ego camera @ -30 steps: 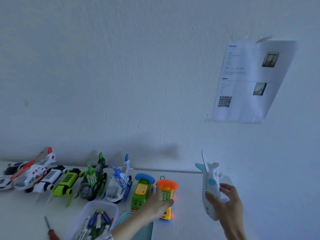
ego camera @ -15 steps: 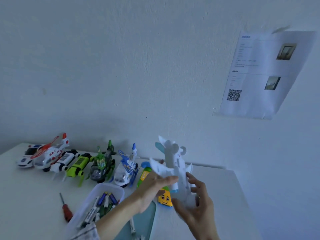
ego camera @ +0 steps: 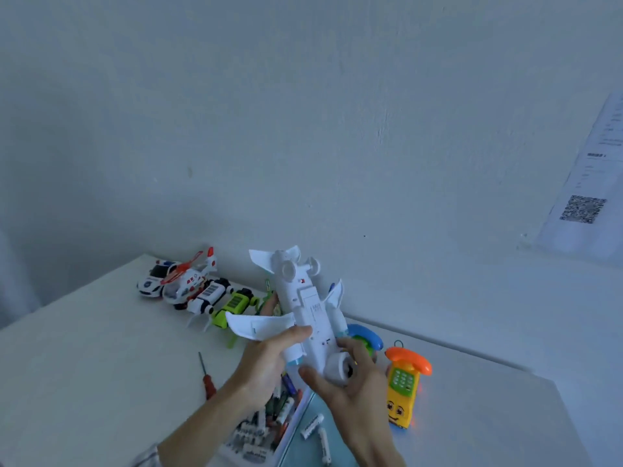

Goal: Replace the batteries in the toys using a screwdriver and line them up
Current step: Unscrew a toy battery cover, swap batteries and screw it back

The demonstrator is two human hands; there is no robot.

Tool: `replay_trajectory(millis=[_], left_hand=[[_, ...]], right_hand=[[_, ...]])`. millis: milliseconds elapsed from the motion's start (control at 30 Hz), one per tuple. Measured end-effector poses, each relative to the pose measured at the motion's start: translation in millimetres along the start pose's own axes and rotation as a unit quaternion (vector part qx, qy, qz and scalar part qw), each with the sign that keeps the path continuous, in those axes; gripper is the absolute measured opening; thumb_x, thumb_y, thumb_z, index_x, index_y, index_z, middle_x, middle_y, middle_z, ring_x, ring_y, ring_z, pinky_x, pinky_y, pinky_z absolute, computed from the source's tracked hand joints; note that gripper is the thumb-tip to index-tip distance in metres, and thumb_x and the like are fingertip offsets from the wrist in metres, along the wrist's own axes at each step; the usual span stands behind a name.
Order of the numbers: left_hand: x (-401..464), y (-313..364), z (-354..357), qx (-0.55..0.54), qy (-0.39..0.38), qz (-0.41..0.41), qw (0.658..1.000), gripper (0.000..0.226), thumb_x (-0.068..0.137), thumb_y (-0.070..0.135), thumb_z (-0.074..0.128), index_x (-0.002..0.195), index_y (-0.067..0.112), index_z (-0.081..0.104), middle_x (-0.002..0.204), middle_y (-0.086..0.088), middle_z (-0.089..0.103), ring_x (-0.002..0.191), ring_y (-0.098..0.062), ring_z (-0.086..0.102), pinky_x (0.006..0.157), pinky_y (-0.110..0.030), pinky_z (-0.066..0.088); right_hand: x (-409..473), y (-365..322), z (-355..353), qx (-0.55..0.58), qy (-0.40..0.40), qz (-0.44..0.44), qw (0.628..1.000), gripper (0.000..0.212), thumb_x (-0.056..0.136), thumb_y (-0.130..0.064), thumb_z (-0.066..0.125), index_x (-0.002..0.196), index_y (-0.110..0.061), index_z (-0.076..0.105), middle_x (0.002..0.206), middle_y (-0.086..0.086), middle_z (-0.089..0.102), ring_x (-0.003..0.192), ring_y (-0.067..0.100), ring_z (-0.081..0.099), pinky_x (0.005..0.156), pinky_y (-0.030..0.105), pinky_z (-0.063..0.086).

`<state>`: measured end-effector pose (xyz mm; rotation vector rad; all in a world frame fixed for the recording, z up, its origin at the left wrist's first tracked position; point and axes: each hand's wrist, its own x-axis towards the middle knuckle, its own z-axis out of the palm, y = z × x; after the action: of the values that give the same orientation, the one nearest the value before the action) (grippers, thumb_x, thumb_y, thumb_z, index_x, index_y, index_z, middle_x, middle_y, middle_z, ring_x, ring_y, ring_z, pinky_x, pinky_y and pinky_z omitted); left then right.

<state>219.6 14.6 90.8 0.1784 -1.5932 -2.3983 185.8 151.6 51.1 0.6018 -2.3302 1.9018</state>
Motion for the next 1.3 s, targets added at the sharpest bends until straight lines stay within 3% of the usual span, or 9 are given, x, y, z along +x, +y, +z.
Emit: replay_trajectory(millis=[133,267,433,500,600,767,900,1033,1300], left_hand=[[-4.7,24.9,-50.0,0.002,0.008,0.006,1.000,0.064,0.070,0.007,0.071,0.131,0.006,0.052,0.115,-0.017,0.068,0.103,-0.028,0.067,0.074,-0.033,0.057],[-10.5,58.4,-117.6,-0.037,0.081,0.053,0.995,0.071,0.073,0.002,0.075,0.135,0.023,0.048,0.119,-0.012,0.067,0.104,-0.022,0.067,0.072,-0.034,0.056],[-13.0,93.2,-231.5,0.084,0.262,0.109,0.955,0.098,0.061,0.028,0.079,0.146,0.030,0.030,0.137,0.000,0.053,0.123,-0.010,0.051,0.104,-0.035,0.035],[-11.9,92.8,-273.9,0.314,0.281,0.155,0.893,0.096,0.060,0.042,0.074,0.145,0.035,0.029,0.150,0.010,0.035,0.136,-0.002,0.031,0.112,-0.032,0.023],[-1.4,85.6,-332.8,0.580,0.138,0.237,0.767,0.075,0.071,0.057,0.059,0.139,0.042,0.032,0.150,0.017,0.030,0.144,0.000,0.012,0.115,-0.044,0.007],[23.7,65.1,-397.3,0.845,-0.078,0.116,0.517,0.086,0.065,0.071,0.062,0.139,0.033,0.040,0.147,0.012,0.042,0.146,-0.015,0.011,0.106,-0.065,-0.001],[41.0,57.6,-421.8,0.850,-0.094,0.086,0.511,0.081,0.076,0.065,0.064,0.146,0.036,0.034,0.158,0.009,0.022,0.148,-0.018,0.004,0.107,-0.057,-0.018],[51.7,56.4,-439.7,0.855,-0.146,0.082,0.490,0.081,0.043,0.082,0.066,0.112,0.038,0.064,0.119,0.010,0.067,0.117,-0.021,0.061,0.108,-0.057,-0.003],[71.4,35.7,-445.2,0.797,-0.255,0.137,0.531,0.076,0.037,0.070,0.078,0.103,0.037,0.064,0.084,0.028,0.060,0.083,0.005,0.060,0.103,-0.052,0.017]], right_hand=[[9.2,-6.7,47.2,0.004,-0.056,0.007,0.998,0.039,0.062,-0.032,0.088,0.088,-0.028,0.059,0.073,-0.003,0.069,0.061,0.007,0.060,0.055,0.021,0.051],[13.2,-6.6,95.1,-0.024,-0.058,0.020,0.998,0.039,0.058,-0.045,0.084,0.087,-0.033,0.060,0.072,-0.006,0.068,0.063,0.011,0.061,0.059,0.027,0.053],[23.1,-11.9,170.5,-0.137,-0.093,-0.012,0.986,0.031,0.059,-0.038,0.079,0.079,-0.038,0.055,0.076,-0.013,0.063,0.070,0.003,0.057,0.055,0.014,0.040],[25.9,-12.8,201.1,-0.175,-0.130,-0.009,0.976,0.030,0.060,-0.034,0.077,0.081,-0.036,0.055,0.081,-0.014,0.061,0.074,0.003,0.055,0.059,0.014,0.040],[31.7,-10.2,245.9,-0.211,-0.174,0.002,0.962,0.036,0.058,-0.029,0.078,0.087,-0.035,0.058,0.074,-0.019,0.053,0.064,0.001,0.048,0.056,0.012,0.036],[35.4,3.5,298.8,-0.278,-0.232,0.002,0.932,0.043,0.052,-0.030,0.080,0.091,-0.028,0.065,0.081,-0.013,0.057,0.072,0.009,0.050,0.064,0.022,0.040],[36.8,11.2,324.9,-0.265,-0.231,0.033,0.936,0.038,0.045,-0.038,0.082,0.077,-0.038,0.061,0.079,-0.015,0.061,0.073,0.006,0.055,0.061,0.016,0.039],[41.7,10.3,341.0,-0.262,-0.244,0.040,0.933,0.042,0.045,-0.036,0.084,0.068,-0.051,0.053,0.081,-0.019,0.061,0.077,0.004,0.056,0.068,0.019,0.044],[52.7,20.8,337.3,-0.263,-0.244,0.096,0.928,0.062,0.052,-0.018,0.087,0.091,-0.049,0.051,0.100,-0.014,0.063,0.090,0.007,0.058,0.074,0.011,0.044]])
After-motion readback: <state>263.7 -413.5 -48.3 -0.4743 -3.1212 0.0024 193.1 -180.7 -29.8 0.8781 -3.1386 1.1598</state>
